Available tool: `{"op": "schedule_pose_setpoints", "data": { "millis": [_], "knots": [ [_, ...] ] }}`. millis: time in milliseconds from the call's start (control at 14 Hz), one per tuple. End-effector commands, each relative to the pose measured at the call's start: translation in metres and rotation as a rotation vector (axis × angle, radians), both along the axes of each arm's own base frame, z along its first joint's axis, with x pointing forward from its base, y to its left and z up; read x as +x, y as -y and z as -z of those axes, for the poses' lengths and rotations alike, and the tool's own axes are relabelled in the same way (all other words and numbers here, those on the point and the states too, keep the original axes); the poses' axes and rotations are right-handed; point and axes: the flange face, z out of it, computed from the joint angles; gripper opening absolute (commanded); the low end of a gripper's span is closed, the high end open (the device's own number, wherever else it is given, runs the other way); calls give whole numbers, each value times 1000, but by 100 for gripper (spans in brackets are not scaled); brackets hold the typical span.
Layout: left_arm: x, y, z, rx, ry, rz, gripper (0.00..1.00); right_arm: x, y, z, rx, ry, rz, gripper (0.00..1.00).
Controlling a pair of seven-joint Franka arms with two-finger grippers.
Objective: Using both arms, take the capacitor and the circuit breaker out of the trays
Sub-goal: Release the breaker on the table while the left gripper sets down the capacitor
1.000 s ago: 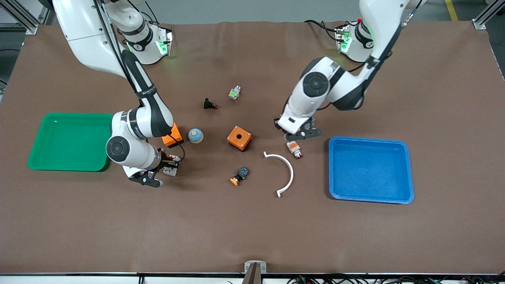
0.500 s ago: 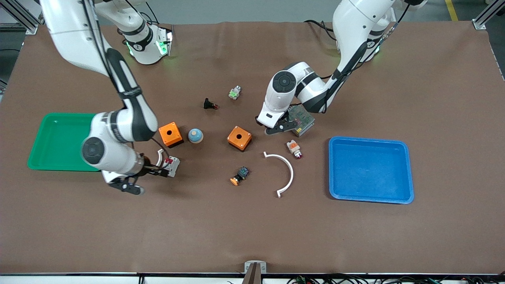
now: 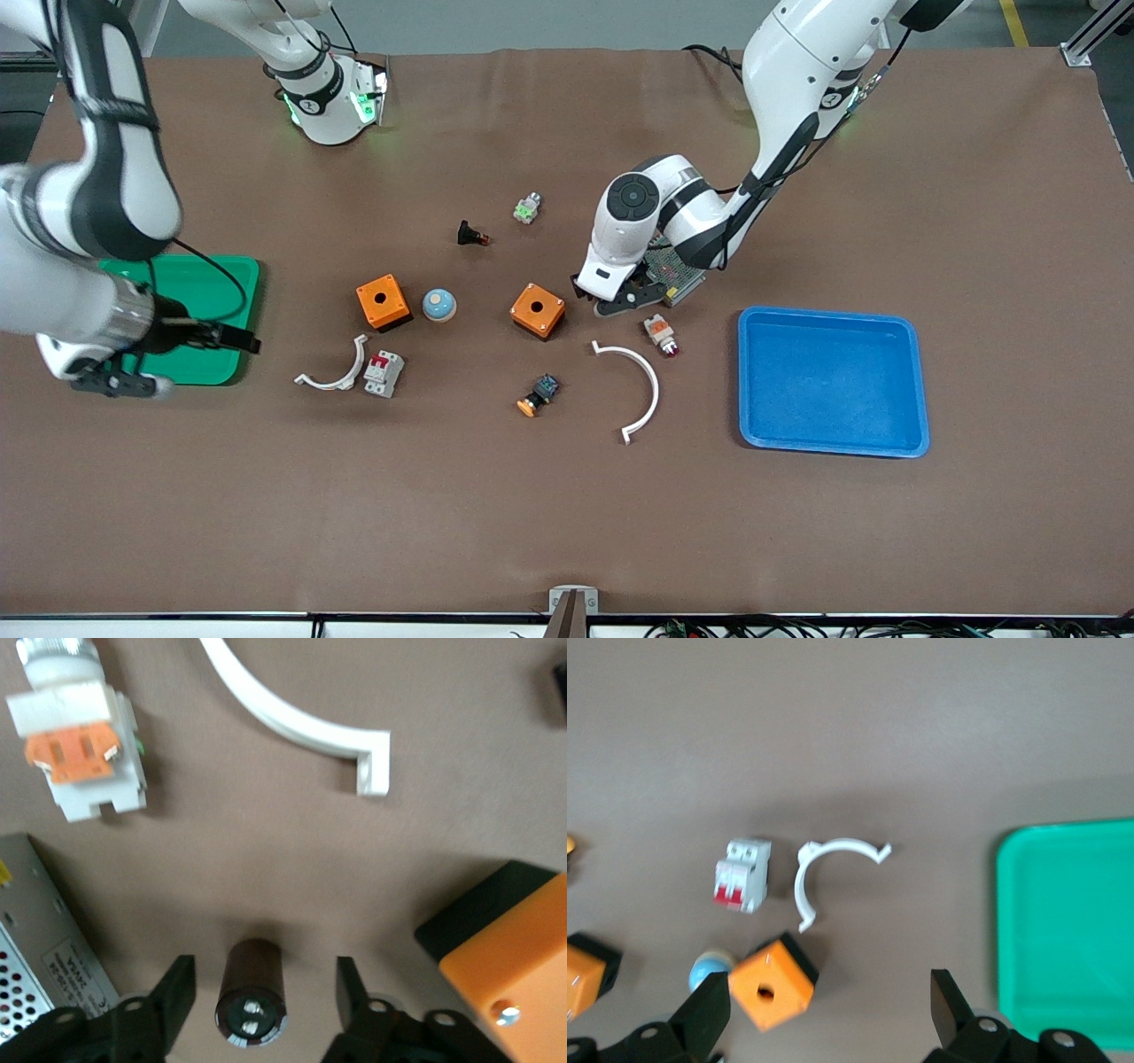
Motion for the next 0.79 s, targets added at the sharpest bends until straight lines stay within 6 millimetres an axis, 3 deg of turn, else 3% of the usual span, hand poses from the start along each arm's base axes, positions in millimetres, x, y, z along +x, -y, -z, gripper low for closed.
{"op": "schedule_pose_setpoints", "data": {
  "millis": [0, 214, 357, 429, 571, 714],
  "knots": [
    [42, -10, -67, 60, 43, -47, 100, -35, 9, -65, -58, 54, -35, 100],
    [113, -49, -157, 117, 54, -55, 100, -64, 7, -112, -112, 64, -64, 100],
    [148, -92, -205, 114, 92, -40, 100, -64, 9, -133, -161, 96, -81, 100],
    [162, -126, -225, 131, 104, -32, 100, -60, 12, -161, -187, 147, -74, 100],
    [173, -178, -267, 158, 129, 39, 100, -57, 18, -184, -202, 125, -51, 100],
    [177, -226, -301, 189, 137, 111, 100, -60, 11, -190, -187, 116, -16, 100]
  ]
}}
